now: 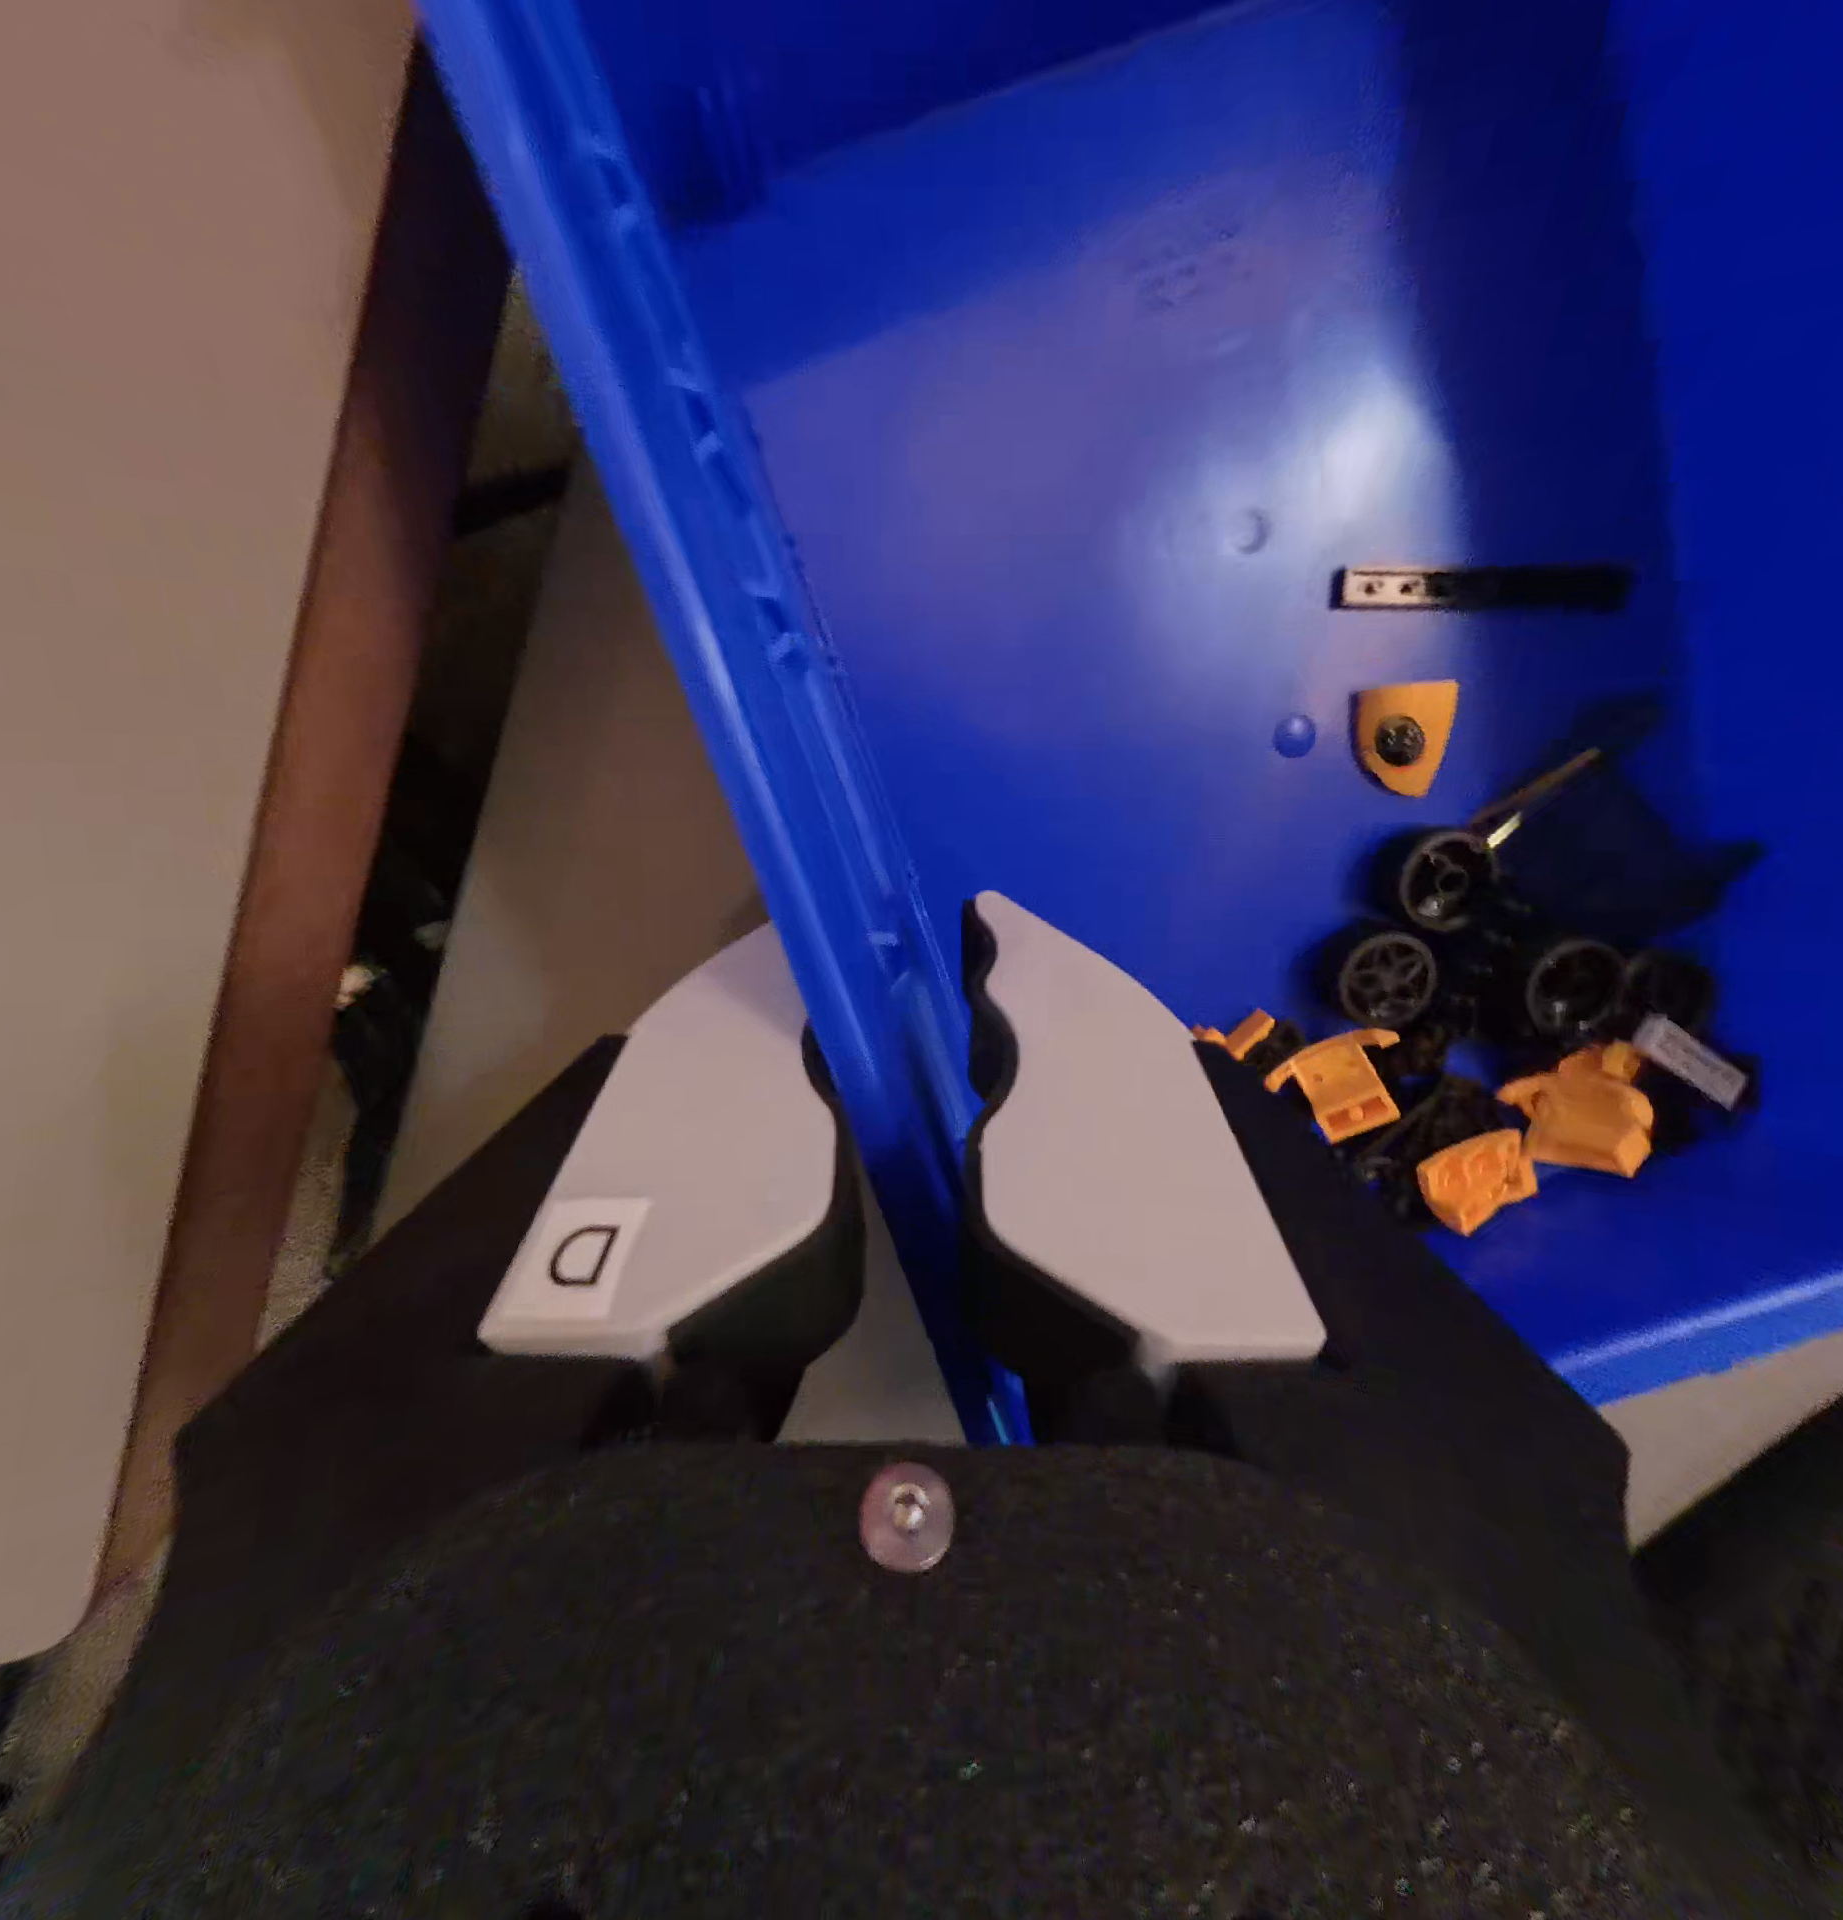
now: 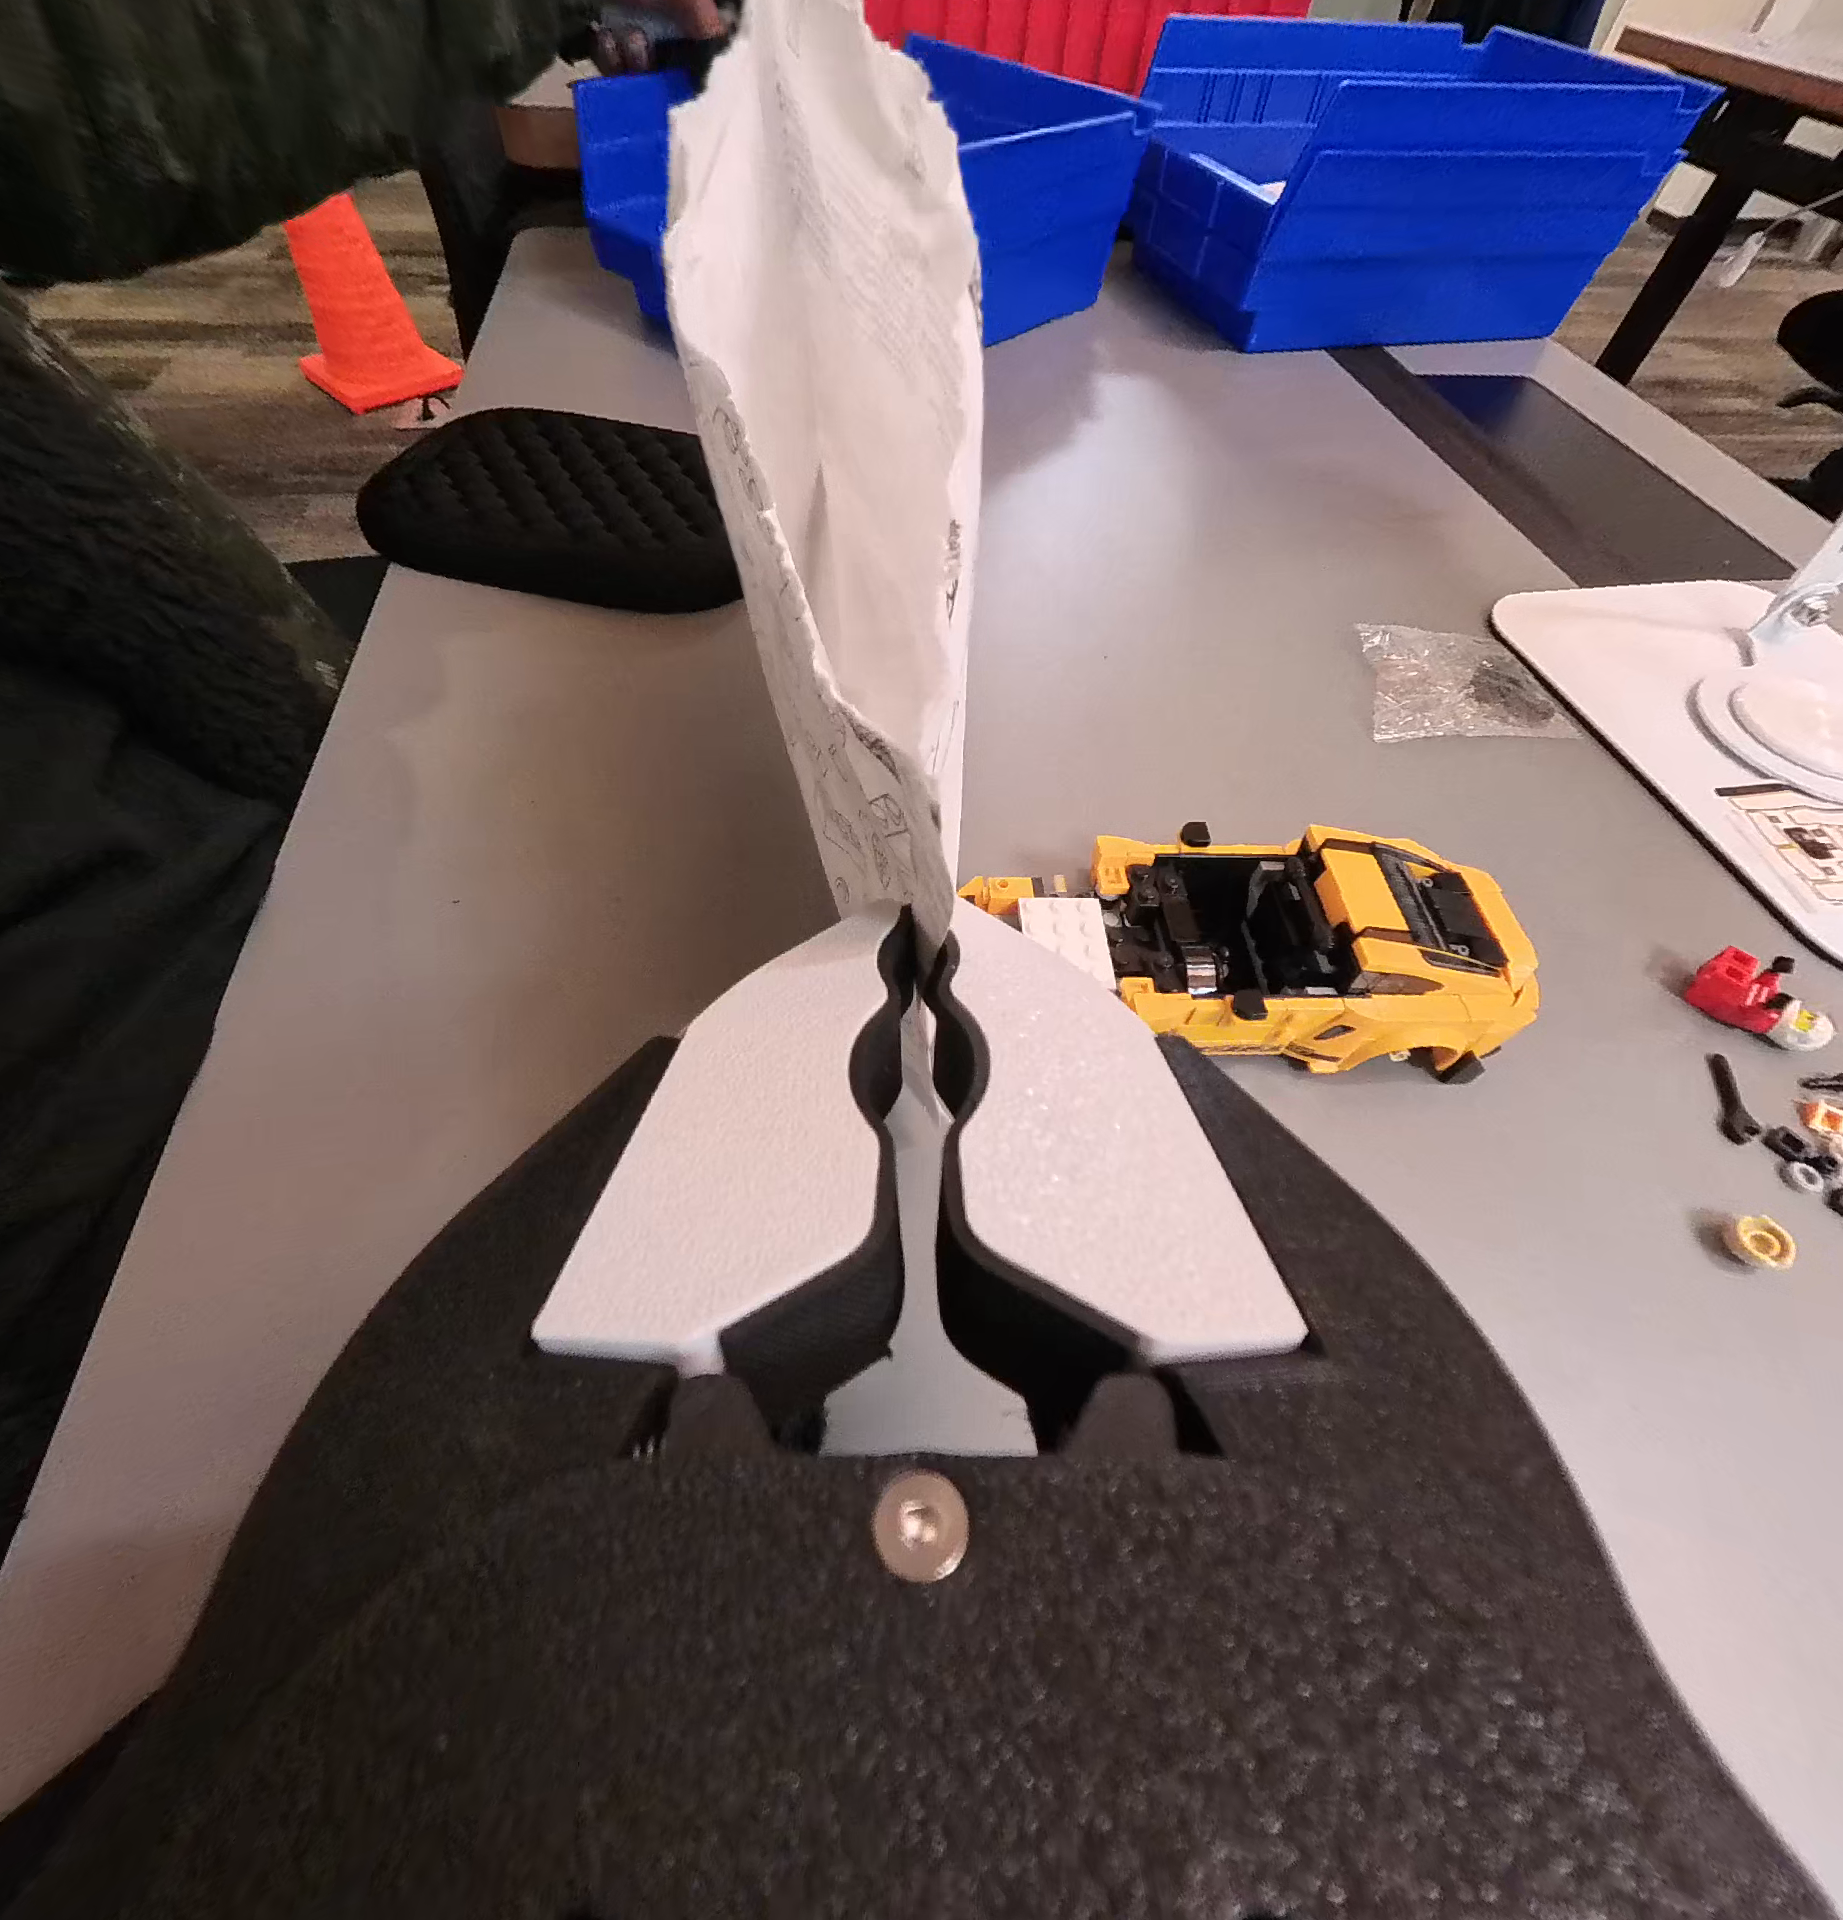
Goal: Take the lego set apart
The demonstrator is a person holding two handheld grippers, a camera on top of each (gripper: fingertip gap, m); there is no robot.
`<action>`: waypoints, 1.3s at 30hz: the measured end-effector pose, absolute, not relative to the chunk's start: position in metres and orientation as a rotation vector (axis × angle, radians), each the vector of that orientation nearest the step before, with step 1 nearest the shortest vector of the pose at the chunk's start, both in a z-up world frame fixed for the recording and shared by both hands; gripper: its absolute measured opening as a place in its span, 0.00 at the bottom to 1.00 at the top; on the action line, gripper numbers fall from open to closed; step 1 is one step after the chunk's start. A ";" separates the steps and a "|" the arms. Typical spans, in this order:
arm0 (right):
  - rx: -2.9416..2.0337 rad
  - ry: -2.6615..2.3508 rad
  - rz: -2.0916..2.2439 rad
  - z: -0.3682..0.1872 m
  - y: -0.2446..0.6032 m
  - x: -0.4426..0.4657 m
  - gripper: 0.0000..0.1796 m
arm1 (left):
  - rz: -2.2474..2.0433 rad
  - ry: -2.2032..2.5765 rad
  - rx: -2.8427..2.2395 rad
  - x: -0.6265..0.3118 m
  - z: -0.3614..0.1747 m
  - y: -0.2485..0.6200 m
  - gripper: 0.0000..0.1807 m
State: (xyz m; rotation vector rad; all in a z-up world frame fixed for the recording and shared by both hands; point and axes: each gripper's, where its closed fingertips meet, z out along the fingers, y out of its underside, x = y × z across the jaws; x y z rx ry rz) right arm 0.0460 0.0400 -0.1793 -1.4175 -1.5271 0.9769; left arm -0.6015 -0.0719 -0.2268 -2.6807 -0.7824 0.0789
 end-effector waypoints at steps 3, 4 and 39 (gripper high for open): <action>-1.424 -1.519 0.972 -0.179 0.042 0.046 0.00 | 0.064 -0.762 -2.621 -0.597 -0.216 -0.067 0.05; -1.429 -1.518 0.973 -0.180 0.042 0.046 0.00 | 0.087 -0.743 -2.613 -0.596 -0.210 -0.066 0.05; -1.471 -1.561 1.002 -0.190 0.032 0.039 0.00 | -0.193 -0.471 -2.782 -0.544 -0.213 -0.066 0.10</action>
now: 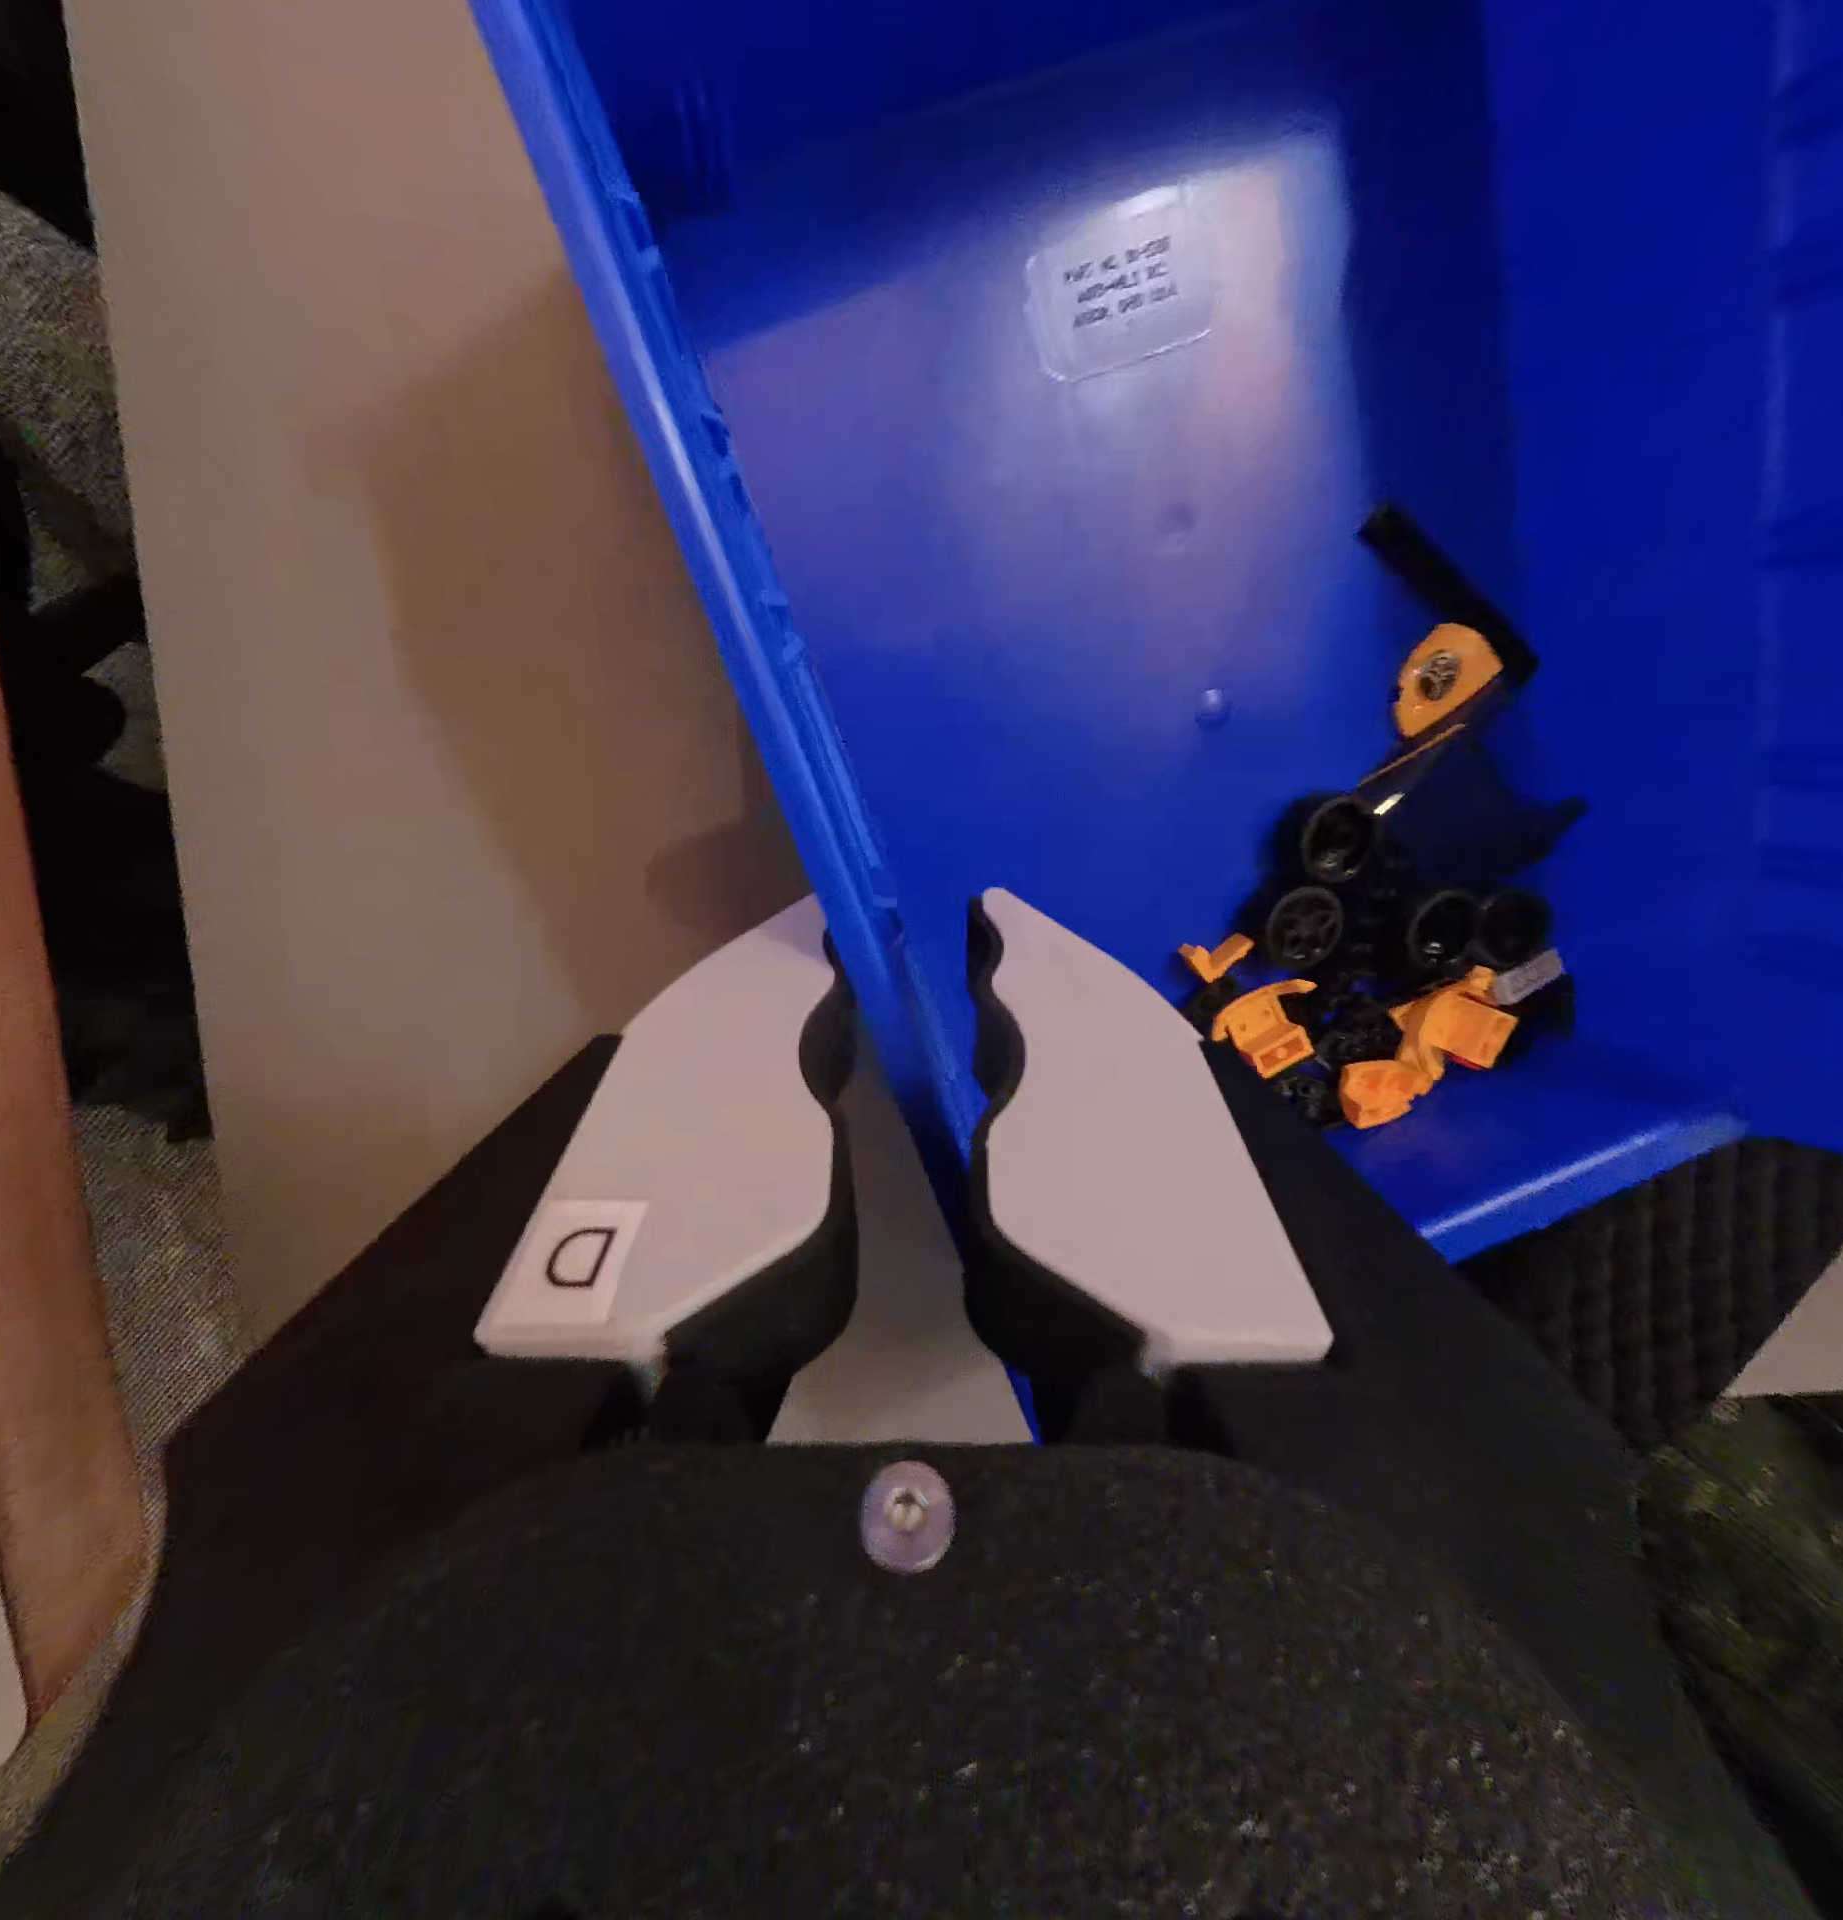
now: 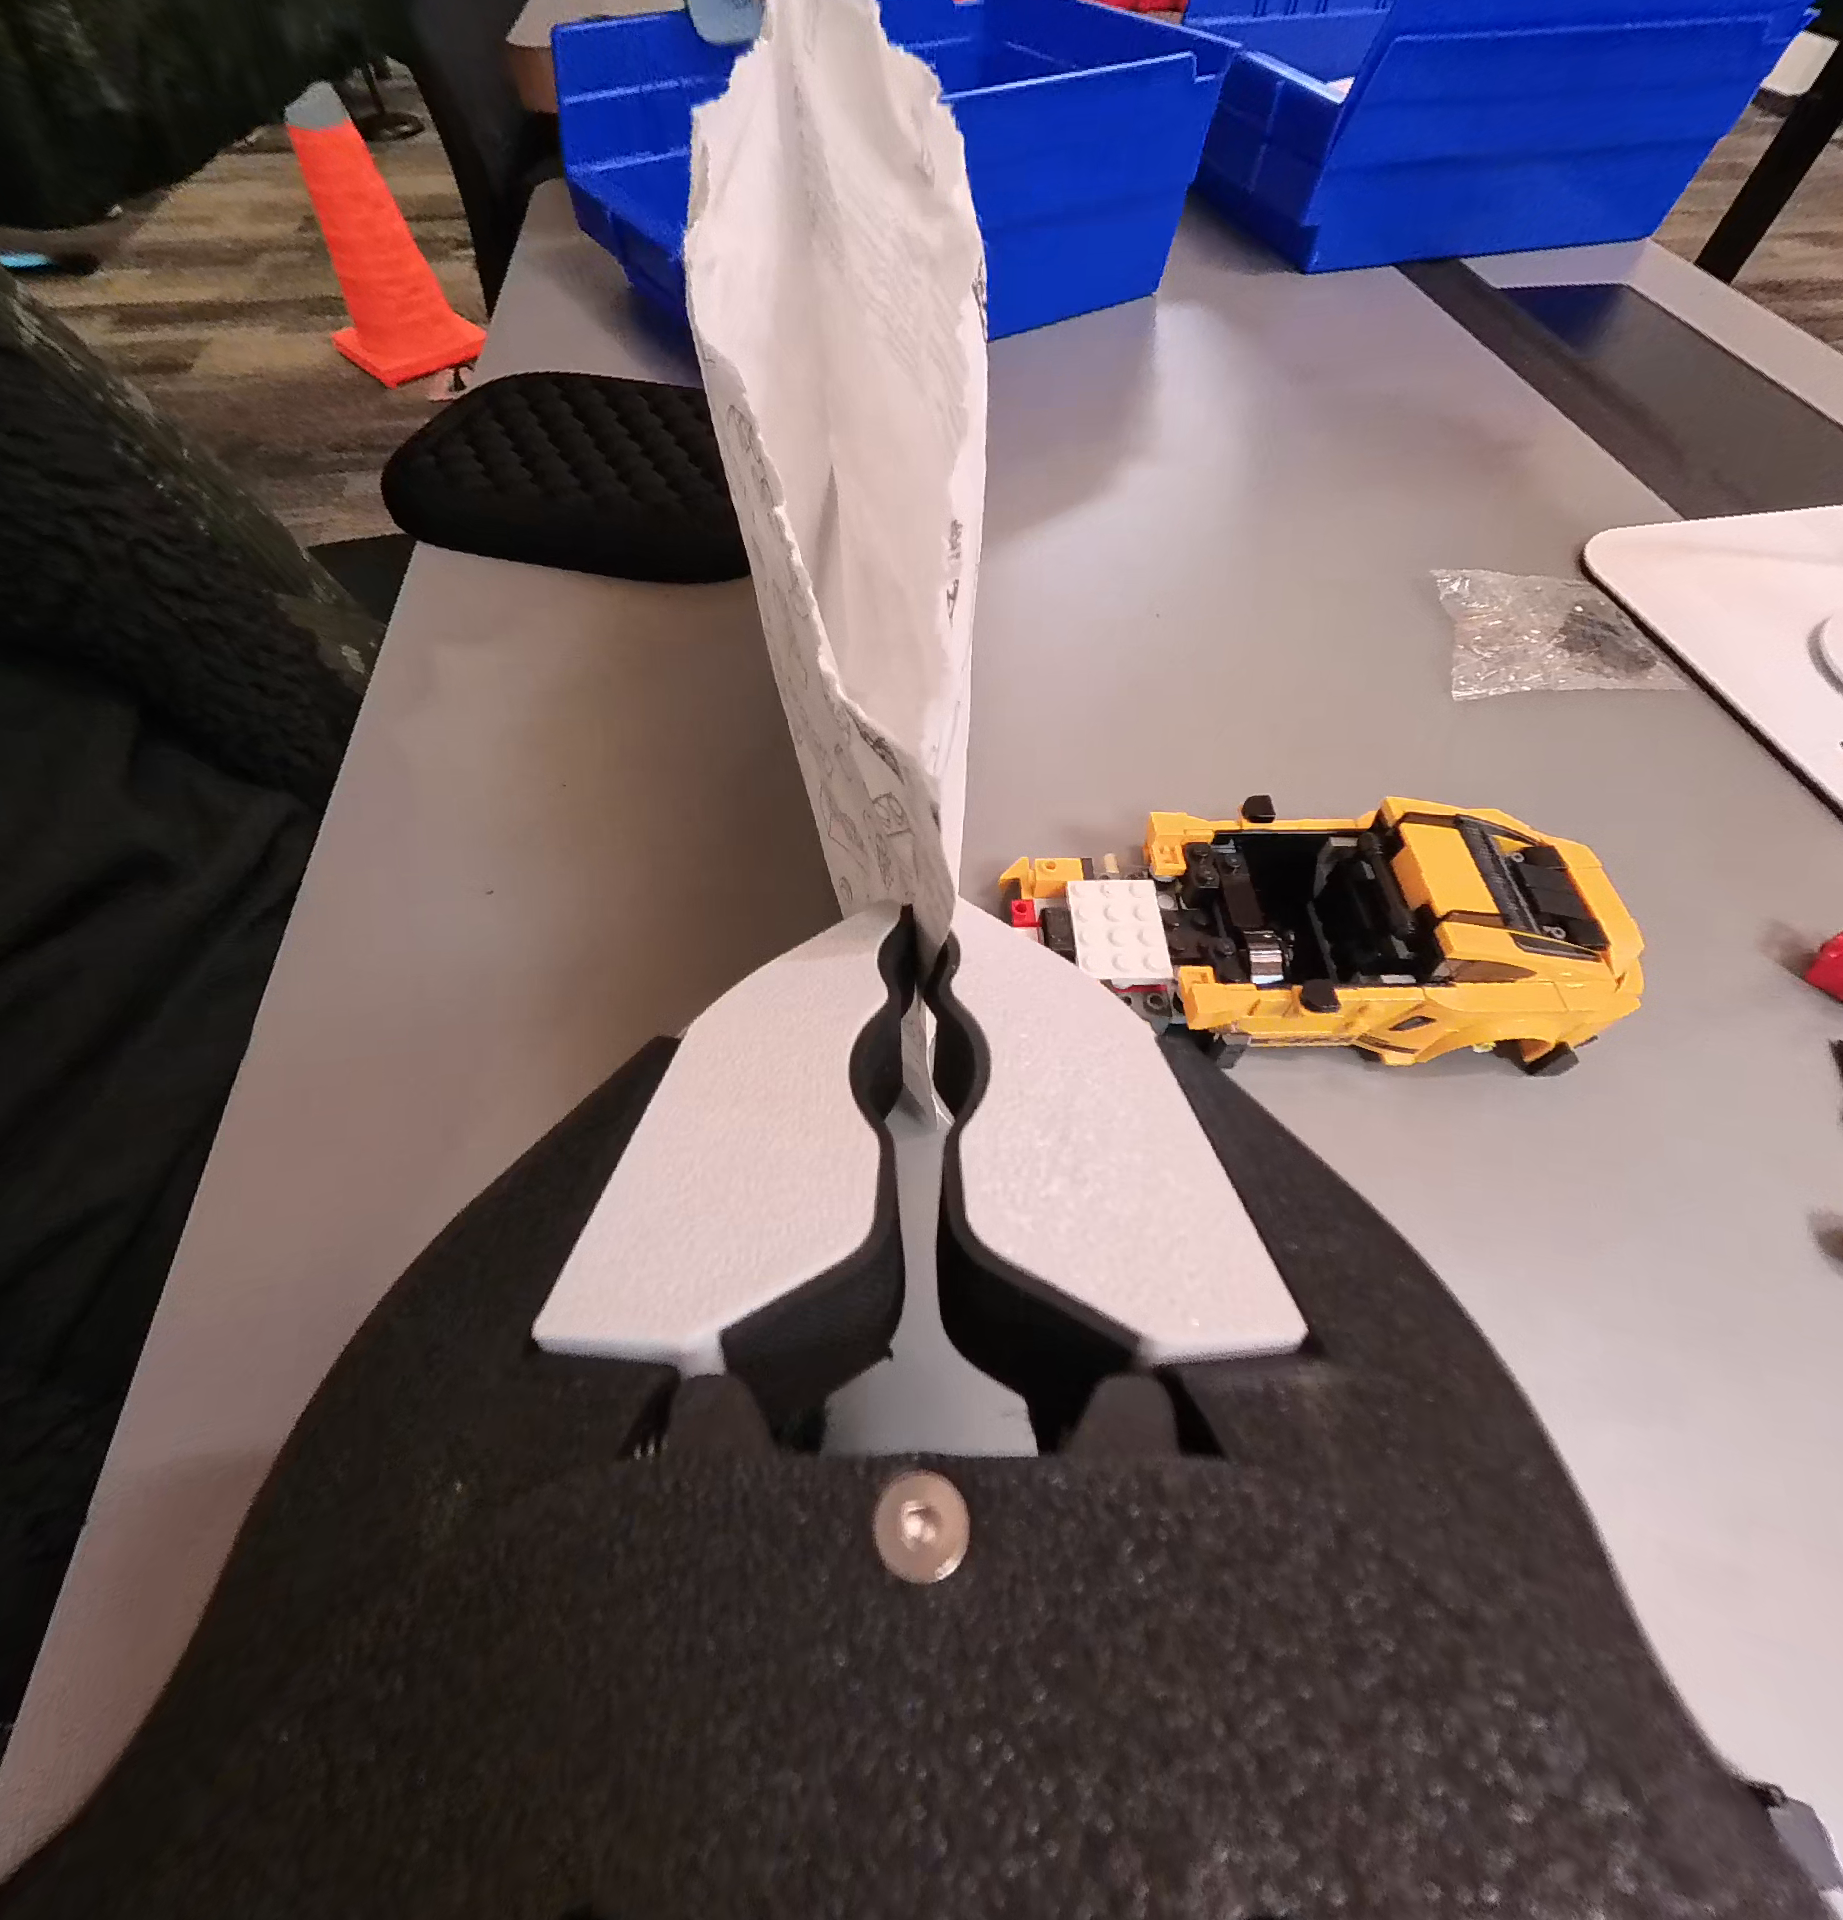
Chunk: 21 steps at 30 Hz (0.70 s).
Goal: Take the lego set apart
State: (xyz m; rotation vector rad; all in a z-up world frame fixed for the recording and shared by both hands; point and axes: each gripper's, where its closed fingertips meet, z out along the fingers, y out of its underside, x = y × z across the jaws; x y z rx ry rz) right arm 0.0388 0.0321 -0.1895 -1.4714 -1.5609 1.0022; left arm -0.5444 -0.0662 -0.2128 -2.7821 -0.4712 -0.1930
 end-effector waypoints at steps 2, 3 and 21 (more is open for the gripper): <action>-1.472 -1.562 1.000 -0.190 0.032 0.039 0.00 | -0.254 -0.443 -2.788 -0.539 -0.211 -0.071 0.11; -1.473 -1.562 0.998 -0.189 0.031 0.039 0.00 | -0.286 -0.421 -2.820 -0.533 -0.212 -0.077 0.13; -1.468 -1.556 0.997 -0.187 0.032 0.039 0.00 | -0.070 -0.296 -2.986 -0.544 -0.215 -0.105 0.03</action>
